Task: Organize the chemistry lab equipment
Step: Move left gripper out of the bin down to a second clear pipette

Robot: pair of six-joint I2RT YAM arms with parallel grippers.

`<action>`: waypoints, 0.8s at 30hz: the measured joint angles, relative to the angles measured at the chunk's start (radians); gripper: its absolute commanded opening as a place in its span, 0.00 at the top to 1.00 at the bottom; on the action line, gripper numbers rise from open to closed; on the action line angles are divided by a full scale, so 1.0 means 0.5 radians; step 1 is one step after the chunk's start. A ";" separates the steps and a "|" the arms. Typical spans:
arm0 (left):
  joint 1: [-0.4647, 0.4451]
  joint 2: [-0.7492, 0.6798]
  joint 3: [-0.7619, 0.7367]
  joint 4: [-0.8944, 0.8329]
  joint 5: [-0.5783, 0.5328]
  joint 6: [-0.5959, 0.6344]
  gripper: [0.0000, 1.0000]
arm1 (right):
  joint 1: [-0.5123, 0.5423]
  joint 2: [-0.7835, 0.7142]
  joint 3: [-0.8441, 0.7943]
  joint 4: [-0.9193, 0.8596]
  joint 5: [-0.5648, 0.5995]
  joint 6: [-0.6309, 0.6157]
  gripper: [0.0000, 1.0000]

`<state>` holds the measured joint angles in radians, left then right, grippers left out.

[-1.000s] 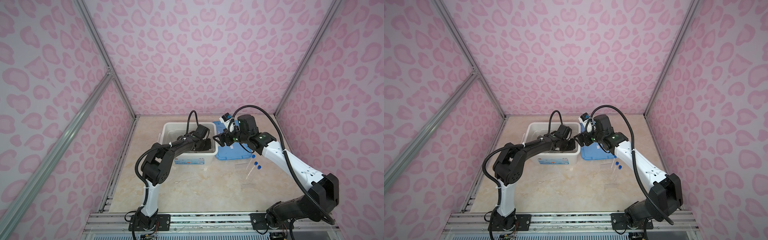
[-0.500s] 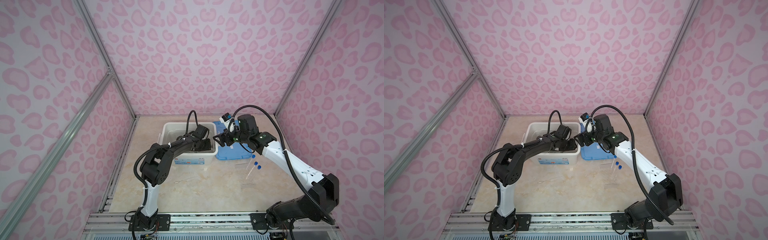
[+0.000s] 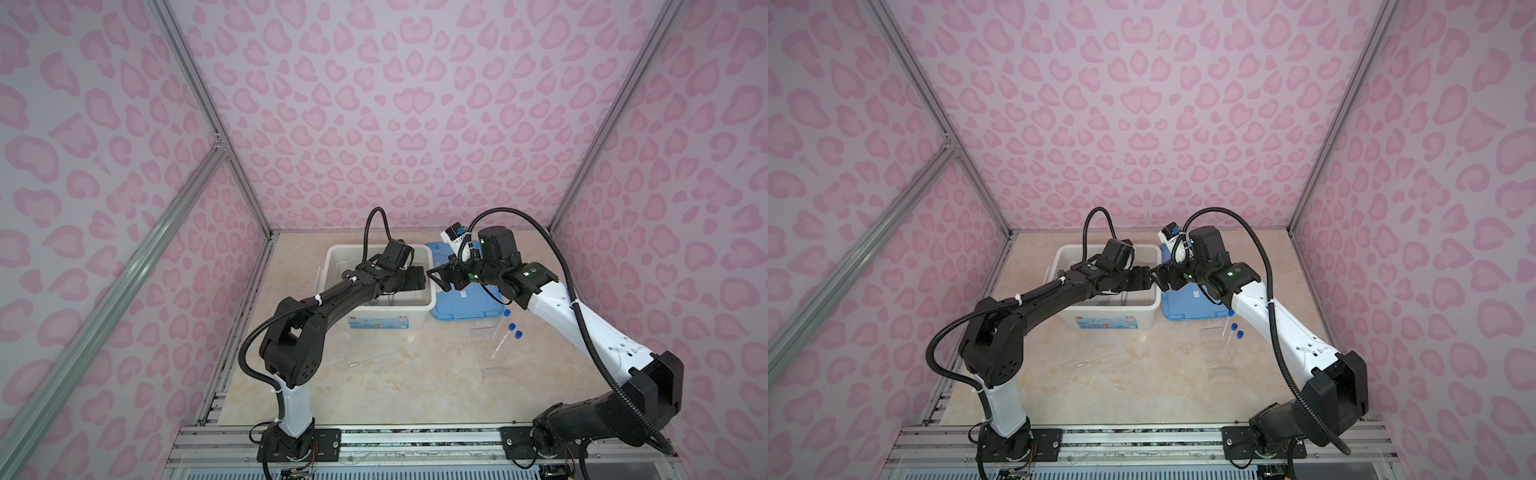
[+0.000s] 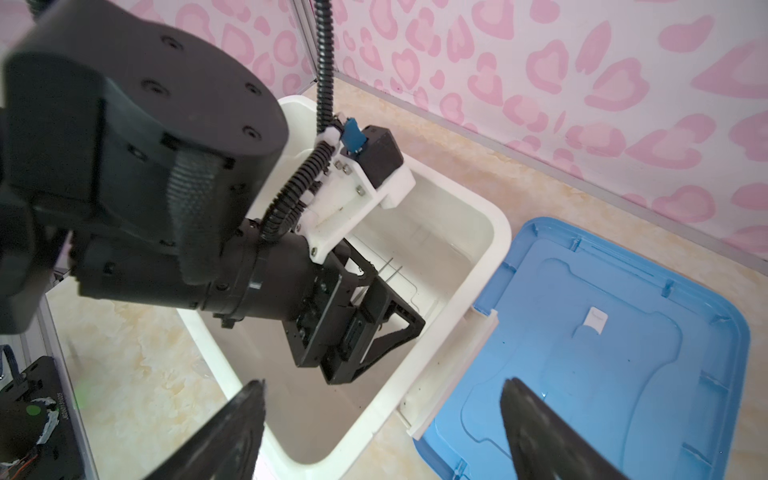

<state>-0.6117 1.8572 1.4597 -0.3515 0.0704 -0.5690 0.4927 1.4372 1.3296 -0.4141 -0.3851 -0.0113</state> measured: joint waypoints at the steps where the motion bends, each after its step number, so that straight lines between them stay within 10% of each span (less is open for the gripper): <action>1: 0.000 -0.035 0.000 -0.012 -0.018 0.006 0.14 | 0.000 -0.007 0.002 0.000 0.001 0.000 0.11; 24: 0.019 -1.036 -0.088 -0.558 -0.080 0.311 0.17 | 0.173 -0.323 -0.072 -0.056 0.020 -0.039 0.07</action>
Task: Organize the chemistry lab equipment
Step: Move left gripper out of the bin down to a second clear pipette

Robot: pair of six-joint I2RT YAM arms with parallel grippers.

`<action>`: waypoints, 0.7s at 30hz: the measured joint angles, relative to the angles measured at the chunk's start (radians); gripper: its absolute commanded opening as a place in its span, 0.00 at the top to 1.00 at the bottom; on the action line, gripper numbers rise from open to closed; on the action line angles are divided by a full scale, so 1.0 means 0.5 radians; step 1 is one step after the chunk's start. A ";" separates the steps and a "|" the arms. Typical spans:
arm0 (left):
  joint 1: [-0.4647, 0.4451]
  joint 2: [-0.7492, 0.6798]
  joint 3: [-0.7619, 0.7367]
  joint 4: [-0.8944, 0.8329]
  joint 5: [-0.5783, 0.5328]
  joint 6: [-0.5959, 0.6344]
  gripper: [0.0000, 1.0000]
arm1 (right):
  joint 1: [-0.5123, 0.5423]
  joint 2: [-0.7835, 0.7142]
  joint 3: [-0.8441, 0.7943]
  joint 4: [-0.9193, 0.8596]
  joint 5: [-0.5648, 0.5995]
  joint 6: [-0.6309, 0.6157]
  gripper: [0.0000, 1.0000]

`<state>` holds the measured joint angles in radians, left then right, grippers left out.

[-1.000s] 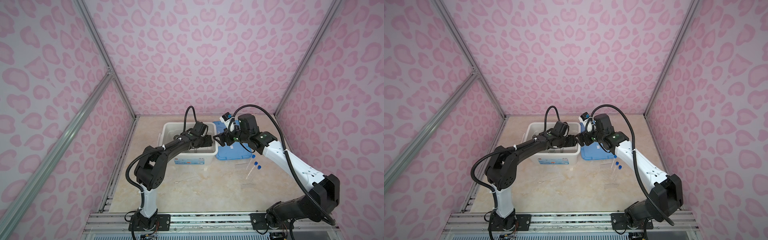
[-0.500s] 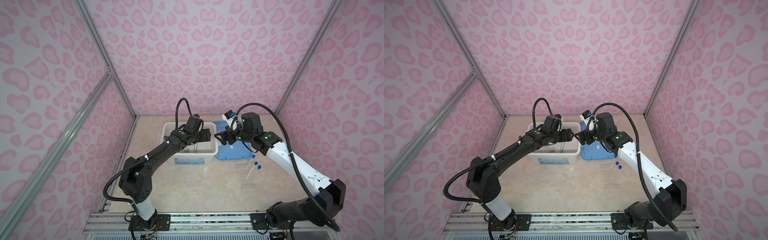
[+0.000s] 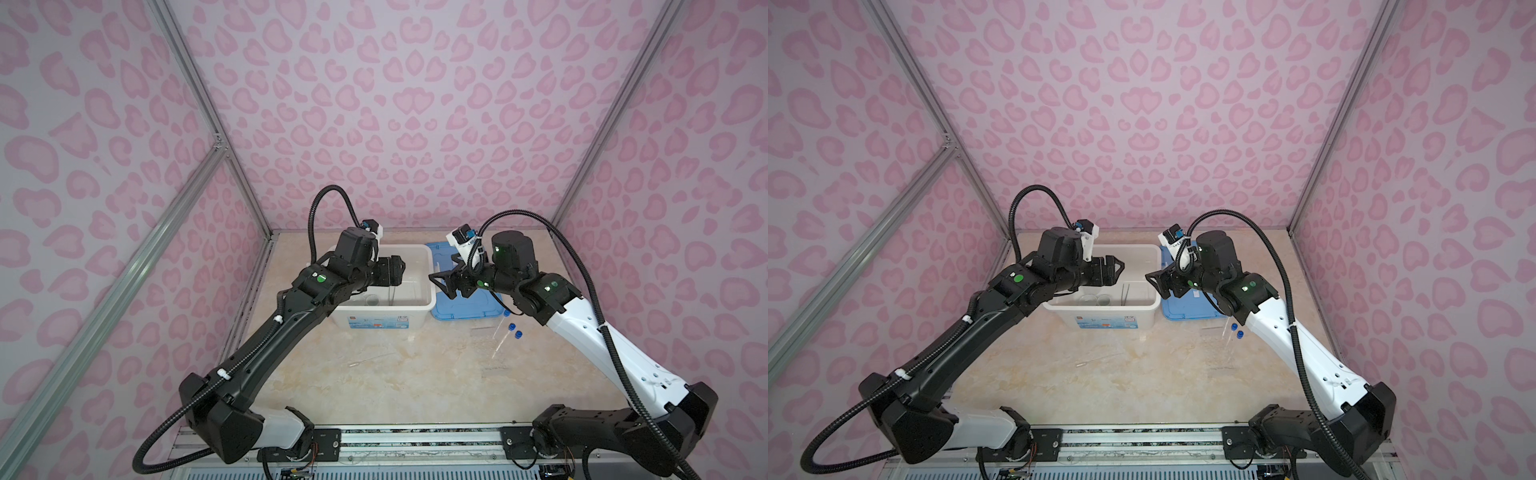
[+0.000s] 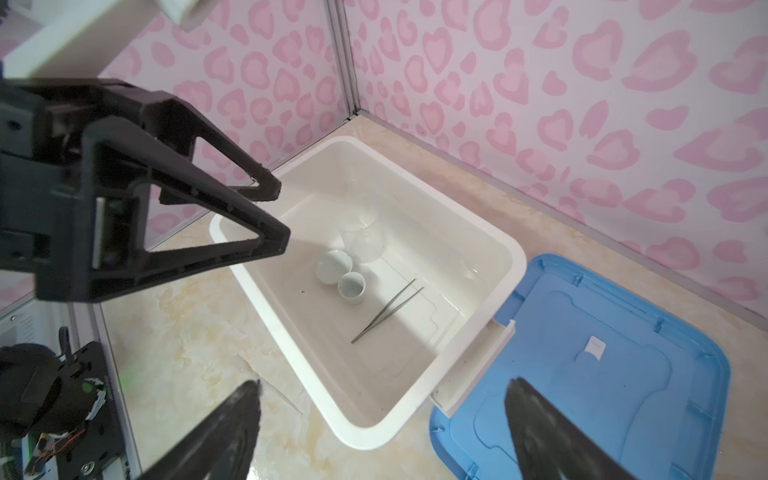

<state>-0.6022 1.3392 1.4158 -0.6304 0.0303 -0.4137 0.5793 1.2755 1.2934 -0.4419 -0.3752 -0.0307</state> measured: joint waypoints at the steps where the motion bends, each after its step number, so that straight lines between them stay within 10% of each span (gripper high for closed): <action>1: 0.000 -0.068 -0.044 -0.042 0.000 0.030 0.17 | 0.036 -0.018 -0.018 -0.007 0.010 -0.014 0.08; 21: 0.000 -0.964 -1.421 -0.106 0.041 -0.201 0.19 | 0.439 -0.122 -0.375 -0.005 0.136 -0.017 0.04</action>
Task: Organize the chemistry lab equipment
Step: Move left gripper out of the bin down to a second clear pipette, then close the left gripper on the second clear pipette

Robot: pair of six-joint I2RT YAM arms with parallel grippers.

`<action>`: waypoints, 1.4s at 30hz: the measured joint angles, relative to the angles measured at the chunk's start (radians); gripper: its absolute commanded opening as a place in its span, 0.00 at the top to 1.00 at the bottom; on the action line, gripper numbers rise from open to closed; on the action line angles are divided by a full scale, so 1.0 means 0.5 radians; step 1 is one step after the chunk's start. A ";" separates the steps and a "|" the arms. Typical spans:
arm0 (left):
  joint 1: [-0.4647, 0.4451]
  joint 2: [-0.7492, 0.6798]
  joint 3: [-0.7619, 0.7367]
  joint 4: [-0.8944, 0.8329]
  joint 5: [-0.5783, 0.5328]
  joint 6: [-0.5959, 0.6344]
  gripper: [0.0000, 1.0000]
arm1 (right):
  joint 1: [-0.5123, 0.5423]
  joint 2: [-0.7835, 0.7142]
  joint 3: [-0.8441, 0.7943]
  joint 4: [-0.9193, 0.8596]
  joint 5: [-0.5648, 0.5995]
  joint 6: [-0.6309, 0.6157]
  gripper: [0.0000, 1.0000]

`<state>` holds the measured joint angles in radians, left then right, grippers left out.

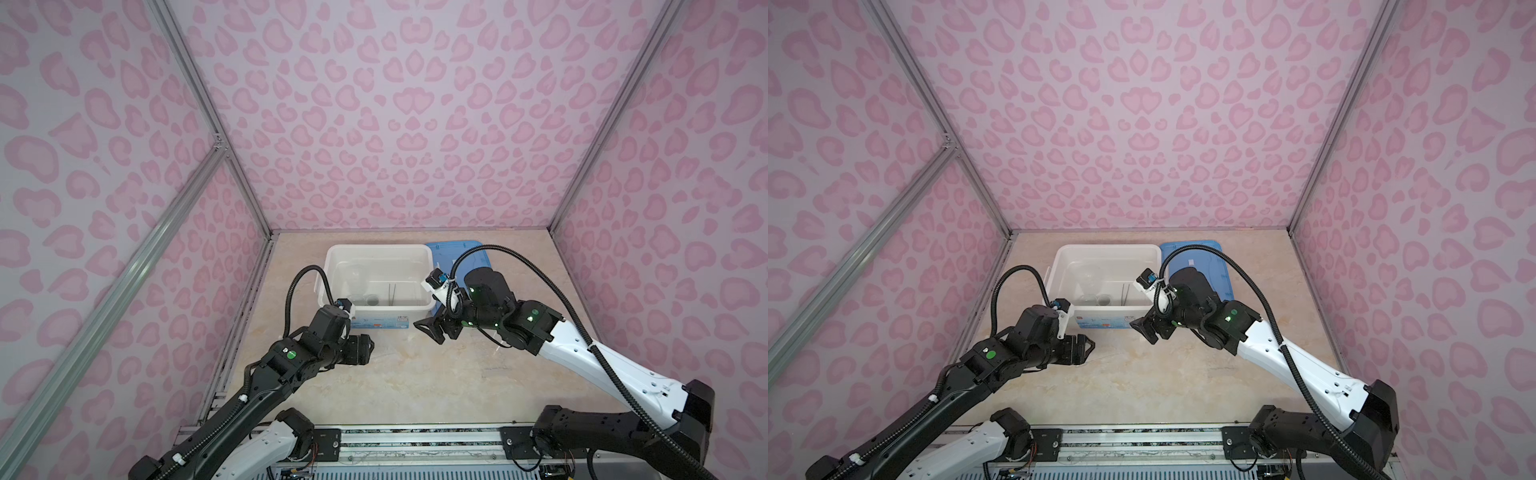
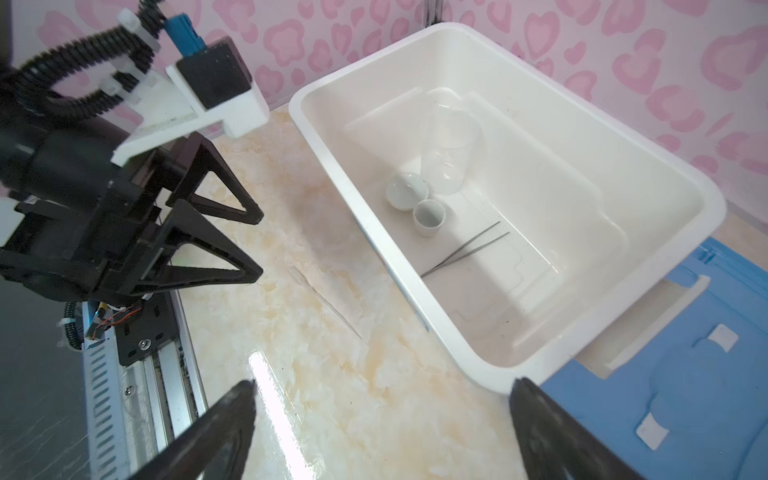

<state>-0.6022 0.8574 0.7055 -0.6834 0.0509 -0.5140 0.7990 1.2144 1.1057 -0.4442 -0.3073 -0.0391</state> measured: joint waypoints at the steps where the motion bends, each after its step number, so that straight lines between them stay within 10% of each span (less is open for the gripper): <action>1: 0.000 -0.005 -0.078 0.053 -0.012 -0.035 0.19 | 0.003 -0.001 -0.008 0.007 -0.001 0.005 0.04; 42: -0.141 0.557 -0.575 0.894 0.130 -0.114 0.28 | 0.008 -0.005 -0.112 0.069 0.042 -0.005 0.05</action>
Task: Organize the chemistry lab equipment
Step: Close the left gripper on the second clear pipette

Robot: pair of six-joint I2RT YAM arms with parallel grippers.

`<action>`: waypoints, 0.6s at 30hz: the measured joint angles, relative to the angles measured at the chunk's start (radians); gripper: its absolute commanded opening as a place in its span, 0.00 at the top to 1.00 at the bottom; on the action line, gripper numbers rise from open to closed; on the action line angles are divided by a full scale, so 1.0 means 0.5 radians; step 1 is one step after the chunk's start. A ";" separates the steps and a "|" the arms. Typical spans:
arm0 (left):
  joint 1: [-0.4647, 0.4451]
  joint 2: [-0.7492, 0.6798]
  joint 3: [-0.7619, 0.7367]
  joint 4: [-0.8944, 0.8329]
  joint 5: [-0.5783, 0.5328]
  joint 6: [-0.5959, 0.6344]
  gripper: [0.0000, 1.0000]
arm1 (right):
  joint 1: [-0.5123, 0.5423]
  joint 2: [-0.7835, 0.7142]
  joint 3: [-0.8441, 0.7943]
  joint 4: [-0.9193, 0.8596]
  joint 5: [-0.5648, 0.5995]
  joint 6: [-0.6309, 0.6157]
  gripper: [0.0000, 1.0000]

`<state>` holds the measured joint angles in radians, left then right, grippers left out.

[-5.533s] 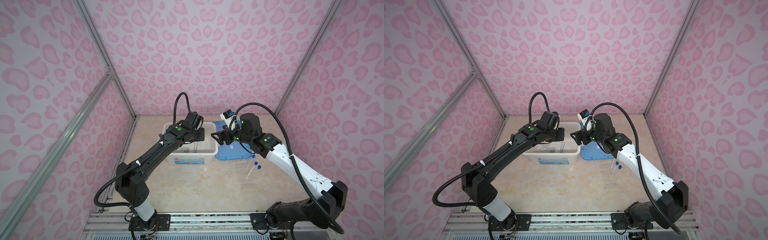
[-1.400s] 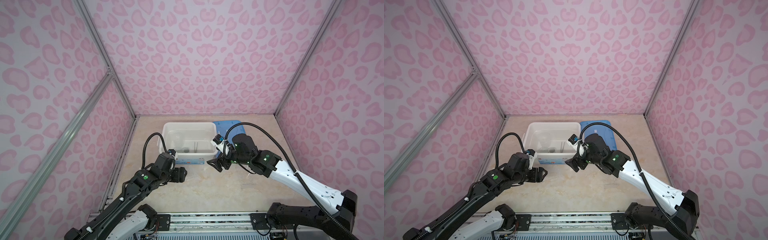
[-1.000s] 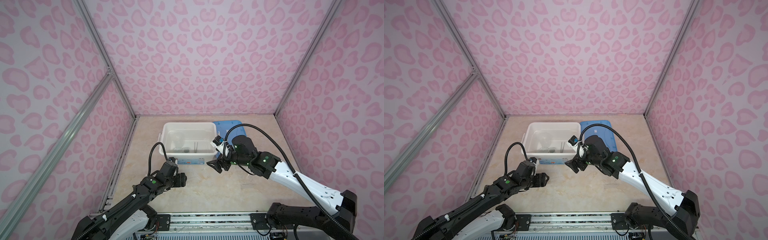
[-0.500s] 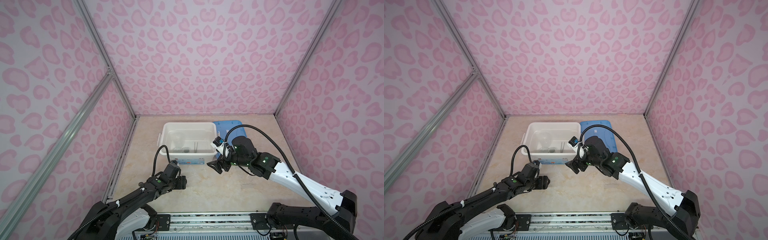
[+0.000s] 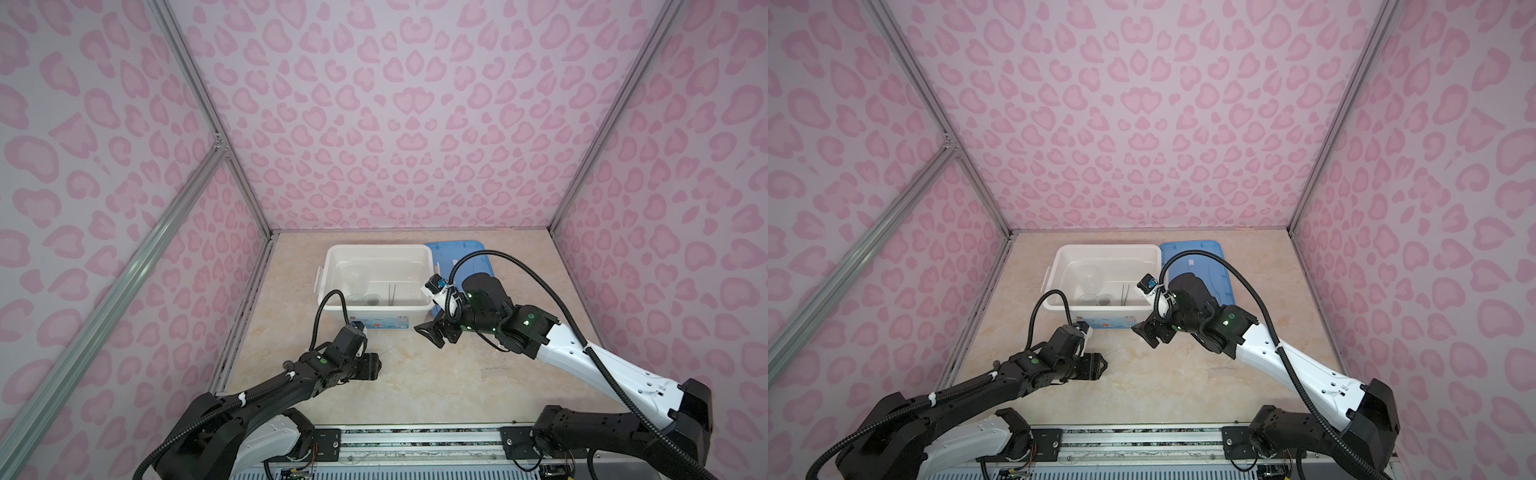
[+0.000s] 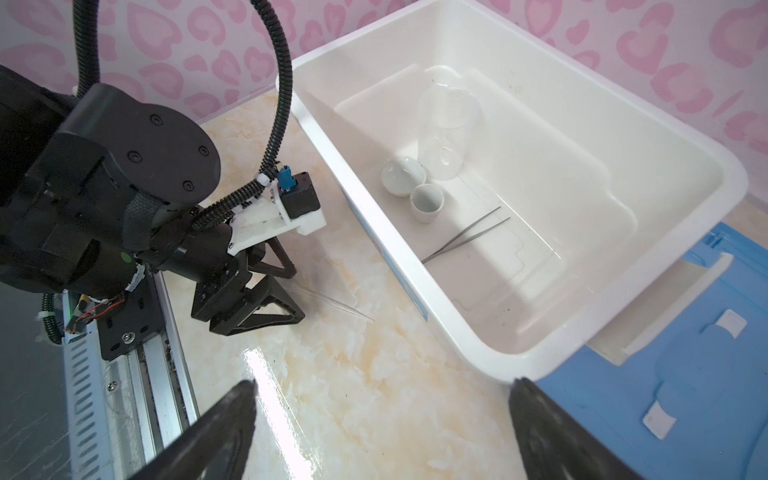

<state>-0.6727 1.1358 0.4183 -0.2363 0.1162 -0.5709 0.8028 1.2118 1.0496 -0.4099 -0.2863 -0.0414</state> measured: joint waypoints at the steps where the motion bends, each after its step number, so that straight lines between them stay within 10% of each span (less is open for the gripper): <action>1: -0.027 0.021 0.014 -0.001 0.018 0.000 0.29 | 0.000 0.003 0.002 0.000 0.006 -0.006 0.05; 18: -0.429 0.166 0.156 -0.256 -0.145 -0.099 0.60 | 0.000 0.008 0.007 0.000 0.049 -0.012 0.05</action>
<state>-0.8871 1.2186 0.4965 -0.3645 0.0437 -0.6205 0.8028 1.2156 1.0531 -0.4099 -0.2619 -0.0475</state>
